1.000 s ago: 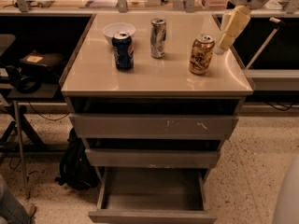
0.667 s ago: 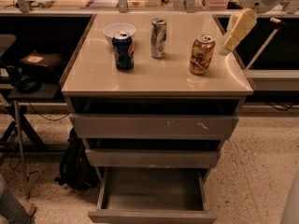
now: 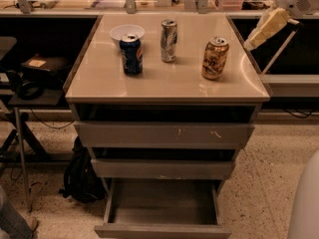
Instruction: Place orange can into bottom drawer
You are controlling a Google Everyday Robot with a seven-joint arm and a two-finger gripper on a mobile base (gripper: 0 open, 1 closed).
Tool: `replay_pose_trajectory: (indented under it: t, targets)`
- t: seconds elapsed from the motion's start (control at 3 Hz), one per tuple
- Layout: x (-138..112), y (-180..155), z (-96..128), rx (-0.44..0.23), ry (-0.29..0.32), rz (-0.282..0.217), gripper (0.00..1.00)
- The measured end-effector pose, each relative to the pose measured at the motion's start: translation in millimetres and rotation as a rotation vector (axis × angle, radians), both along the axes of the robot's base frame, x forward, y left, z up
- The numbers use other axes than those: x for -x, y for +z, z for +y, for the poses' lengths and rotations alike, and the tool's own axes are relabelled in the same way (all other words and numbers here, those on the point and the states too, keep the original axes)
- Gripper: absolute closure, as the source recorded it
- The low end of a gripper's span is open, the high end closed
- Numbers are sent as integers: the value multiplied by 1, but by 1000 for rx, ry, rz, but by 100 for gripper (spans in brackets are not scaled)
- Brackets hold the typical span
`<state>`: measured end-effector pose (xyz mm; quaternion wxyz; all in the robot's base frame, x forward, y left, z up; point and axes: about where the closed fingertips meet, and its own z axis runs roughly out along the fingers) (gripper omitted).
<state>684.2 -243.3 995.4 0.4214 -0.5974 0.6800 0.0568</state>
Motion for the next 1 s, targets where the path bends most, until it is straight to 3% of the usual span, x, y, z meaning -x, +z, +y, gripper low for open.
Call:
replay_pose_trajectory:
  t: [0.33, 0.67, 1.0]
  targets:
    - [-5, 1, -1, -10, 0, -12, 0]
    - [-4, -5, 5, -37, 11, 19, 0]
    - [-4, -48, 3, -124, 33, 103, 0]
